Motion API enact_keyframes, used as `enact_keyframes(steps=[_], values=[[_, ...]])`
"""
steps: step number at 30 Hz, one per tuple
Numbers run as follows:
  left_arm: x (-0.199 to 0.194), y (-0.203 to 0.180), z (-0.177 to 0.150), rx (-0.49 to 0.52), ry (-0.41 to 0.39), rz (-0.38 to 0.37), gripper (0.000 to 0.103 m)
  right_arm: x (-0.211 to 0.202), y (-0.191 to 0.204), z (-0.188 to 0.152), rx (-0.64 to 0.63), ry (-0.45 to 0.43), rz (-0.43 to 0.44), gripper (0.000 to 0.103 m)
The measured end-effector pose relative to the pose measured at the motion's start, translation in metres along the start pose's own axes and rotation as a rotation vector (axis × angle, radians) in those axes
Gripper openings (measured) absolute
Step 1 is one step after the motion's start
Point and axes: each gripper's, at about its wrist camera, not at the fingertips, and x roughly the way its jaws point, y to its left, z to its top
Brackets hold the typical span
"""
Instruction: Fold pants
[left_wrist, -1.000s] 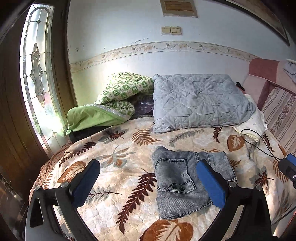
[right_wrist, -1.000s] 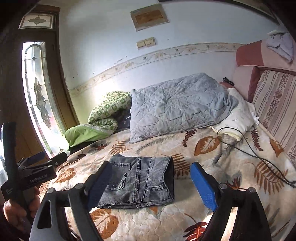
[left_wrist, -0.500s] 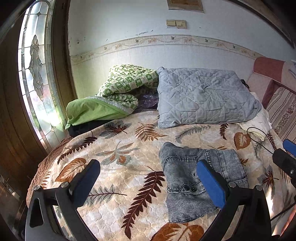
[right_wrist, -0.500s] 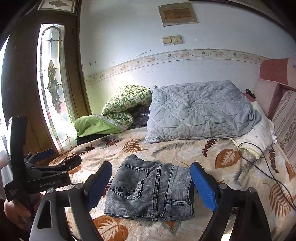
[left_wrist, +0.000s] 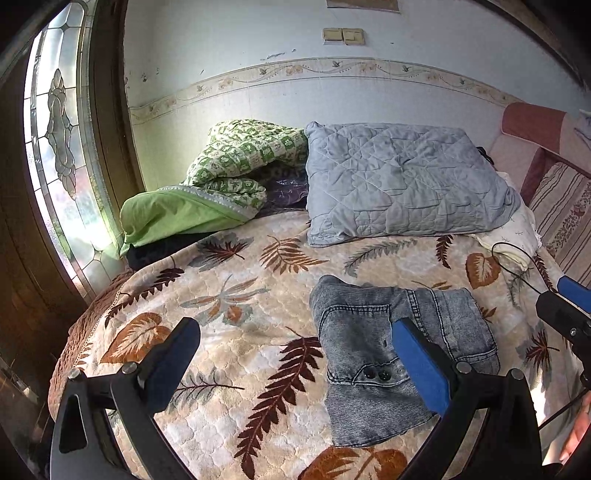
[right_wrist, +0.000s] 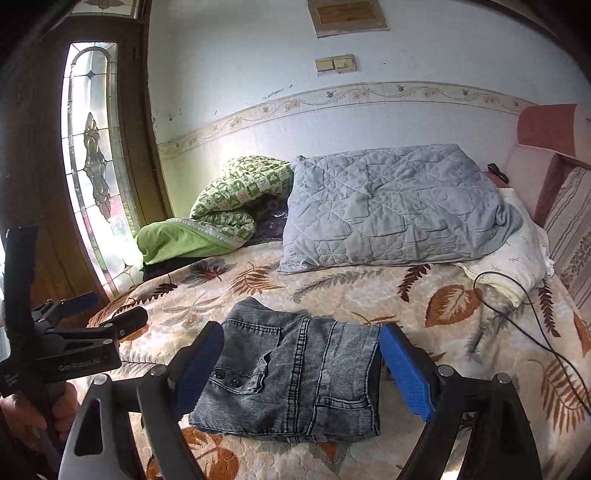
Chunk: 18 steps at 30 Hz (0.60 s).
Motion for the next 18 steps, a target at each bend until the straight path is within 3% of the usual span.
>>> enact_keyframes(steps=[18], values=[[0.023,0.000,-0.014,0.015,0.060,0.009,0.103,0.011,-0.031,-0.014,0.062,0.060,-0.014,0.088]])
